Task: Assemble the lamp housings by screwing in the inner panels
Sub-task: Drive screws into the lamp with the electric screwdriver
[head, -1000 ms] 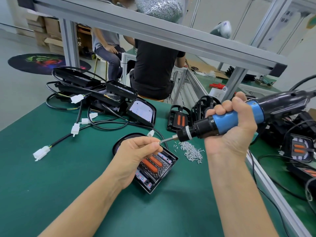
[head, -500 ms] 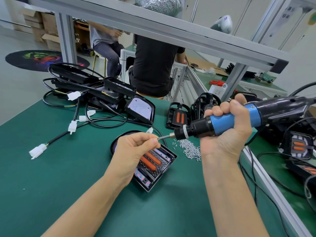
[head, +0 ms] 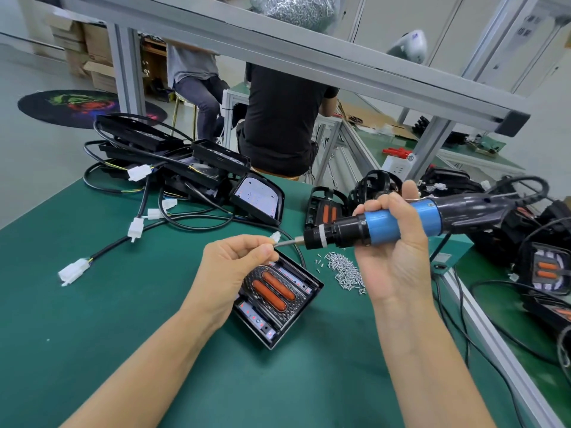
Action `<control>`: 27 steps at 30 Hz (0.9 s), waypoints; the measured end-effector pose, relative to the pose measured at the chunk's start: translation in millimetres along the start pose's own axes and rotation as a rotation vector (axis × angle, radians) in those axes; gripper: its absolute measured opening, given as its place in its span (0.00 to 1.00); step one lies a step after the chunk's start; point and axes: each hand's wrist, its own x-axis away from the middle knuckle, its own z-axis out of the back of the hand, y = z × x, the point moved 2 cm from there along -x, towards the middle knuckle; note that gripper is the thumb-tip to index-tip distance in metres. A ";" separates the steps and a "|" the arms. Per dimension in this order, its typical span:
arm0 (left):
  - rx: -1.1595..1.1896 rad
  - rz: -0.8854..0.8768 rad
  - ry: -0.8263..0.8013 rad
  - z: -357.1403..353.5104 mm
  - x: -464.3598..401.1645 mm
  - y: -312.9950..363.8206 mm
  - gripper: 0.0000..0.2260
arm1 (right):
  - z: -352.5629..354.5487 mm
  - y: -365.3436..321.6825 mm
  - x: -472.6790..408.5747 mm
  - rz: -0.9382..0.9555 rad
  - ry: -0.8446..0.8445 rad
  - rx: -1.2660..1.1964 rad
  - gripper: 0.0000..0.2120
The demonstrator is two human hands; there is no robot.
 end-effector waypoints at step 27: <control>-0.963 0.058 0.416 55.8 -36.8 -25.4 0.04 | 6.5 47.4 -22.0 0.086 0.003 0.330 0.19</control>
